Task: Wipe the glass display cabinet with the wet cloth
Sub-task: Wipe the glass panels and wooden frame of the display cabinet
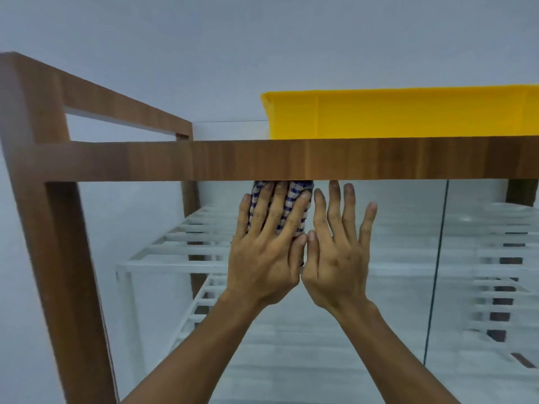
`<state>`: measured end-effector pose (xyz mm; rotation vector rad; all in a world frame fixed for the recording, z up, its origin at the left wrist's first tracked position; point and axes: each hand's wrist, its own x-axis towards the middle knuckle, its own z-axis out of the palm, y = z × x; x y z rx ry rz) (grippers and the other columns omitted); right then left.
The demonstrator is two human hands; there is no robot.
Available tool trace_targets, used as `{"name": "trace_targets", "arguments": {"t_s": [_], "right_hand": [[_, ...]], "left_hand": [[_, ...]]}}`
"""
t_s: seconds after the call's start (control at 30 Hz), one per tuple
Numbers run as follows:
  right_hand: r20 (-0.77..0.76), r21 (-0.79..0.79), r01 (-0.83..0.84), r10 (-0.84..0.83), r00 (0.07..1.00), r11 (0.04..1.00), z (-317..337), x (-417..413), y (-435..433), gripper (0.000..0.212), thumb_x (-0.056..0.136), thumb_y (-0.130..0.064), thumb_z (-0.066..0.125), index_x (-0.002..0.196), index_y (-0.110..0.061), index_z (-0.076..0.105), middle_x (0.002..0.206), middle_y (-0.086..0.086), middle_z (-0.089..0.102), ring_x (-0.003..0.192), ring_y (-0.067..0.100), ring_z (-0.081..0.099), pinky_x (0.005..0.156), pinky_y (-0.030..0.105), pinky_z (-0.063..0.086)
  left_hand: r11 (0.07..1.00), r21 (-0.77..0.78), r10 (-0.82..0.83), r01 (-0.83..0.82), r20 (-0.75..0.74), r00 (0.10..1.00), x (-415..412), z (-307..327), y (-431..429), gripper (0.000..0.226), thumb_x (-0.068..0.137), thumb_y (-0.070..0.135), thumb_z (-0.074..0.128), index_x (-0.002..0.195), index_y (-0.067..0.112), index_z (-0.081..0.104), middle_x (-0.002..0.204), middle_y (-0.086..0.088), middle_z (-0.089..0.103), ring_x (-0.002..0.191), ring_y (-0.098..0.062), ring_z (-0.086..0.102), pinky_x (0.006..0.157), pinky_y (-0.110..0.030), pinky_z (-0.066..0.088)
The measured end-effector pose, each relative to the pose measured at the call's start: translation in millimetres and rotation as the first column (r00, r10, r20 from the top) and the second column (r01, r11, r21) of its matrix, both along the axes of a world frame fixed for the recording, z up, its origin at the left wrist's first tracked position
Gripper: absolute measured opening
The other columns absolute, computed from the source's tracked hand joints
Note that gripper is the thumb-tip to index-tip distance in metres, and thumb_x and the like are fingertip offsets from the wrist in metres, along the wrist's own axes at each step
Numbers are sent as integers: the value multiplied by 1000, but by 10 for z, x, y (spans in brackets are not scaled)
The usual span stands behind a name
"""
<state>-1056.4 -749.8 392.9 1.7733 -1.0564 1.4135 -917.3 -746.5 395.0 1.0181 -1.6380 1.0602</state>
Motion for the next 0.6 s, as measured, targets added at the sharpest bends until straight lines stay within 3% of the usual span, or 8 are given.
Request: {"name": "trace_targets", "arguments": {"t_s": [0.13, 0.3, 0.43, 0.6], "right_hand": [[-47, -21, -27, 26, 999, 999, 76, 569, 7, 60, 108, -34, 12, 158, -8, 30, 166, 18, 21, 157, 35, 11, 125, 63, 2], [-66, -22, -75, 74, 995, 997, -3, 1213, 45, 62, 99, -24, 36, 159, -9, 29, 168, 19, 17, 157, 36, 10, 125, 64, -1], [-70, -13, -90, 89, 994, 996, -74, 1607, 89, 65, 96, -27, 37, 159, -10, 29, 168, 17, 17, 158, 35, 11, 123, 66, -1], [-146, -35, -102, 96, 985, 994, -351, 1806, 80, 66, 94, -26, 44, 158, -14, 30, 167, 16, 20, 157, 35, 15, 124, 65, 1]], "left_hand": [[999, 6, 47, -47, -65, 997, 594, -28, 39, 57, 109, 41, 28, 162, 19, 25, 170, -15, 17, 159, -32, 13, 129, -55, 9], [995, 24, 99, -96, -213, 972, 1327, -75, 103, 62, 107, 42, 30, 162, 17, 17, 171, -16, 13, 160, -31, 7, 130, -52, 5], [987, 40, 158, -153, -319, 935, 1902, -110, 151, 67, 105, 38, 35, 163, 14, 13, 172, -18, 9, 160, -32, 2, 130, -50, 1], [993, 79, 111, -88, -379, 919, 2034, -531, 183, 67, 105, 36, 35, 164, 13, 11, 173, -13, 2, 160, -33, 2, 130, -49, 3]]}}
